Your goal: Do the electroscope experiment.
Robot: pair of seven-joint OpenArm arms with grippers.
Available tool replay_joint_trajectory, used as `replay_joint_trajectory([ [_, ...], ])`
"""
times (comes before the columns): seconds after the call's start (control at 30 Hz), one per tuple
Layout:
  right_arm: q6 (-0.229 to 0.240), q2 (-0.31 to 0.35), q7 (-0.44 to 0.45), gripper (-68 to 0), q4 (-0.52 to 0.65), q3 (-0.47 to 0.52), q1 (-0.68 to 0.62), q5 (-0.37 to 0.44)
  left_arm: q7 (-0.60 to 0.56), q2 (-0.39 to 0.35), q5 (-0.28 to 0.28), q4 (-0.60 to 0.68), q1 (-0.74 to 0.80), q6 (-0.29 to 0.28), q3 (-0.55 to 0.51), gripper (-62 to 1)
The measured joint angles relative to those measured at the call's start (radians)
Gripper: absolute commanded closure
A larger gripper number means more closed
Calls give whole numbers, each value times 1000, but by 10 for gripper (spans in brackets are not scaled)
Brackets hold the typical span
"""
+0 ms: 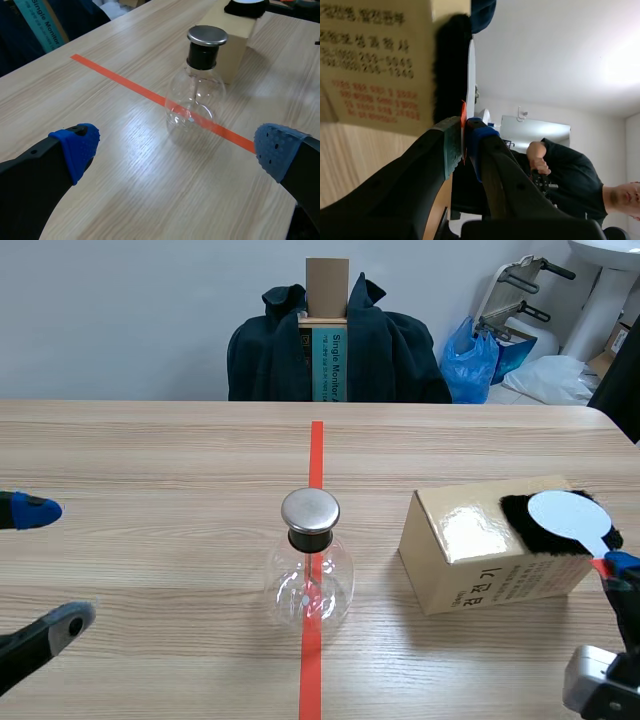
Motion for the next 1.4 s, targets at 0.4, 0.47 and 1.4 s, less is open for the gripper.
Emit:
replay_joint_trajectory([
  [0.4,-1,0,40,-7,-45,0,23,7,0,0,0,219,237,63,-33,-623],
  [0.47,0,0,41,-7,-45,0,23,7,3,5,0,219,239,63,-32,-623],
  [1.4,-4,-9,-18,-7,-58,-19,25,-8,2,6,-1,214,230,65,-32,-623],
])
